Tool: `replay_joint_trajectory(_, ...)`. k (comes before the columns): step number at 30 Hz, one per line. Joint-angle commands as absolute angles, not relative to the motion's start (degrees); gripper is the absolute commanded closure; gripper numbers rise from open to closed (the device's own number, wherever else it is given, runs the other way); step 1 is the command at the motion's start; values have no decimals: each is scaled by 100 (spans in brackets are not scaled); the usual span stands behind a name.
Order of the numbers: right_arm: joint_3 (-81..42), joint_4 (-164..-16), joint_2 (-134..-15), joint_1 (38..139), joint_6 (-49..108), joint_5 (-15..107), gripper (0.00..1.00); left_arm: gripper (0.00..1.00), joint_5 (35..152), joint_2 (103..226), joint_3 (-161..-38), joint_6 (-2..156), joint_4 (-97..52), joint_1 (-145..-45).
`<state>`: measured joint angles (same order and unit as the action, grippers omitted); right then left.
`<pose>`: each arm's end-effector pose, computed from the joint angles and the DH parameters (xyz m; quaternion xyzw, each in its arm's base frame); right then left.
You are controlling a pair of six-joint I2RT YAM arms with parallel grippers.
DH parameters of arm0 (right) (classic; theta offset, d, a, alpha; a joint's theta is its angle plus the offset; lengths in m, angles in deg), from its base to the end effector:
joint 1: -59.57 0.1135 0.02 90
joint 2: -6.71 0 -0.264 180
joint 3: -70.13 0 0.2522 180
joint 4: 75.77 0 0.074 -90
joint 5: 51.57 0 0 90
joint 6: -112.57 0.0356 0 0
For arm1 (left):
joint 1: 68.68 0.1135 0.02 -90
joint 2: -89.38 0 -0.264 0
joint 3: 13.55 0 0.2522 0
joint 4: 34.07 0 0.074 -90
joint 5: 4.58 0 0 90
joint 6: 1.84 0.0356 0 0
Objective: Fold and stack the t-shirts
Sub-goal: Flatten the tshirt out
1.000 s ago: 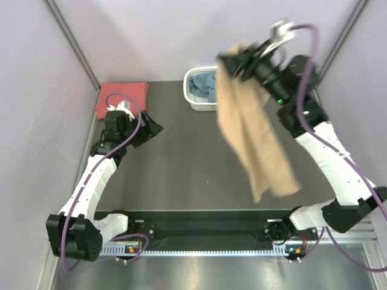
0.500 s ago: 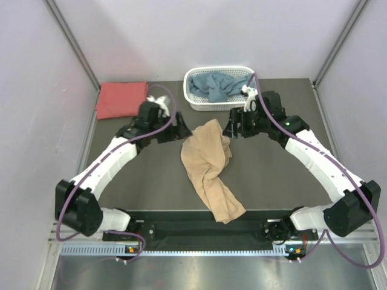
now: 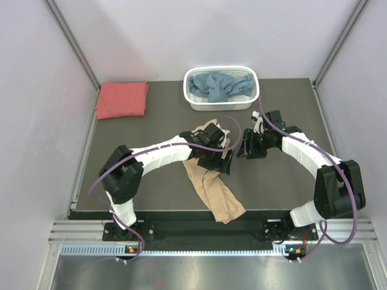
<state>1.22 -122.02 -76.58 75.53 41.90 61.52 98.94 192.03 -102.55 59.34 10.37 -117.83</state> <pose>0.2710 0.0920 0.2200 -0.0228 0.9488 0.2598 0.1780 0.2425 -0.2931 0.2194 0.2004 0.9341 -0.2597 0.1410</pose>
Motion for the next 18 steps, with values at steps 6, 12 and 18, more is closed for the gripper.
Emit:
replay_joint_trajectory(6, 223, -10776, -8337, 7381, 4602, 7314, 48, 20, 8430, 19634, -10870, 6390, 1863, -12089)
replay_joint_trajectory(12, 250, -9956, -8961, 7433, 5209, 7693, 49, 34, 8499, 19933, -10826, 6364, 1854, -12089)
replay_joint_trajectory(18, -66, -9876, -9524, 7653, 5210, 7465, 51, 53, 8473, 19969, -10808, 6407, 1740, -12089)
